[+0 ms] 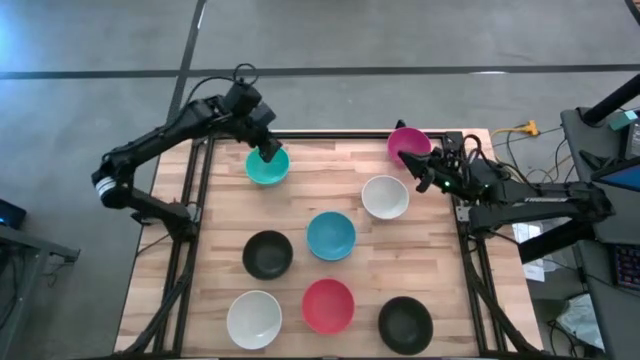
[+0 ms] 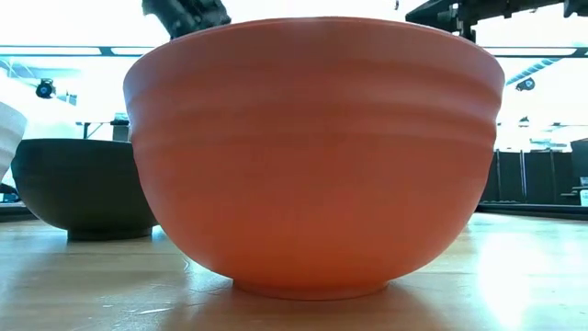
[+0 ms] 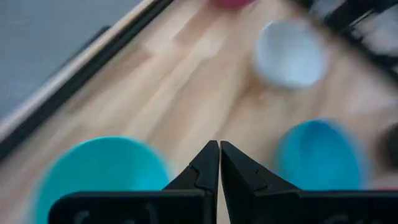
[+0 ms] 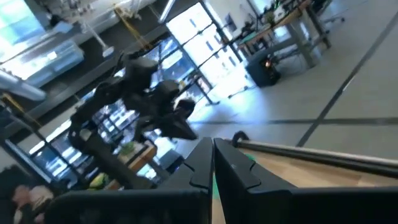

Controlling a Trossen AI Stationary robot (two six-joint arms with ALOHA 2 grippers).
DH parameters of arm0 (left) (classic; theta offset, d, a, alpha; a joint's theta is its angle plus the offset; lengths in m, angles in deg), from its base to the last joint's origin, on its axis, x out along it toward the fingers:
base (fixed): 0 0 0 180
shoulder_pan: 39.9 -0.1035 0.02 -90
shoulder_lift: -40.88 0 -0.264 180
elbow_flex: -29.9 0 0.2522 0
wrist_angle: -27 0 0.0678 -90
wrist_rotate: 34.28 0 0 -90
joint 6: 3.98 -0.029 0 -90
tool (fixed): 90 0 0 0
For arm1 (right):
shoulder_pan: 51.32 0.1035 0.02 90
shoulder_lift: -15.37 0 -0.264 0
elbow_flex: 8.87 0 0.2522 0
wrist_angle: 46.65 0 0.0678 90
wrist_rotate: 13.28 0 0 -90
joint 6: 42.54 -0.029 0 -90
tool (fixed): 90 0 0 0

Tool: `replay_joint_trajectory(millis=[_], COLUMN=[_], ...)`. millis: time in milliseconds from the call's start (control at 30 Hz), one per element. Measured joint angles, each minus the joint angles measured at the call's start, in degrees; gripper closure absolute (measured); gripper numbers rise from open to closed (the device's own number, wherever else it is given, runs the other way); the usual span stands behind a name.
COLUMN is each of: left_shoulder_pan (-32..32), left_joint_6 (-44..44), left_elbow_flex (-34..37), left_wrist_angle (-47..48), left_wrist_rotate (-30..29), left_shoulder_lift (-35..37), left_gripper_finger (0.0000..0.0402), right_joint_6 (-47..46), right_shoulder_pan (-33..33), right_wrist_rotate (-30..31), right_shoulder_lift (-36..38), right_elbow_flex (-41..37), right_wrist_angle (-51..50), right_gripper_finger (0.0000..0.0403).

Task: Nest bowls inside each other
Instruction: Stack the light blue bowl on top of the blue bowl

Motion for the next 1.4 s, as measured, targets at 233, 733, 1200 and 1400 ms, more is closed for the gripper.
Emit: replay_joint_trajectory(millis=[233, 733, 1200, 1400], left_shoulder_pan=[-0.1, 1.3, 3.9, 3.9], left_joint_6=[-6.4, -8.4, -6.5, -4.8], left_elbow_flex=[0.0, 0.2, 0.2, 0.2], left_wrist_angle=[6.0, 16.4, 13.4, 8.8], left_wrist_rotate=[-6.3, -5.3, -5.8, -6.6], left_shoulder_lift=[-3.5, -10.4, -19.1, -23.1], left_gripper_finger=[0.0393, 0.0226, 0.0159, 0.0159], right_joint_6=[-3.5, -11.9, -12.1, -12.0], right_shoulder_pan=[0.1, 3.4, 5.0, 5.0], right_wrist_rotate=[-8.2, -15.4, -15.4, -15.4], right_shoulder_lift=[-4.4, -13.3, -13.8, -13.7], right_elbow_flex=[3.1, 4.0, 4.0, 4.0], right_wrist_angle=[-0.1, -2.6, -3.2, -4.4], right_gripper_finger=[0.0394, 0.0394, 0.0394, 0.0394])
